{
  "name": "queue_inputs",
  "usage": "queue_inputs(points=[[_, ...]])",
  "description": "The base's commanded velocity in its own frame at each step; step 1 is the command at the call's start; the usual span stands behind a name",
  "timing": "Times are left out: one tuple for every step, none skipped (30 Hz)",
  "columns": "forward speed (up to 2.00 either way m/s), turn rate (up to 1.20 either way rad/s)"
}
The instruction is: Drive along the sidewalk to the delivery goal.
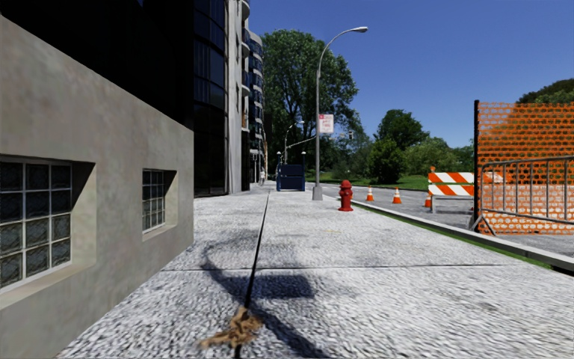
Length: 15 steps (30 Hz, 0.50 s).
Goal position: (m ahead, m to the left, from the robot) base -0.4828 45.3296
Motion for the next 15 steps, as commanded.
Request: queue_inputs(points=[[2.00,0.00],[2.00,0.00],[2.00,0.00],[2.00,0.00],[2.00,0.00],[2.00,0.00],[2.00,0.00],[2.00,0.00],[2.00,0.00],[2.00,0.00],[2.00,0.00],[2.00,0.00],[2.00,0.00],[2.00,0.00],[2.00,0.00]])
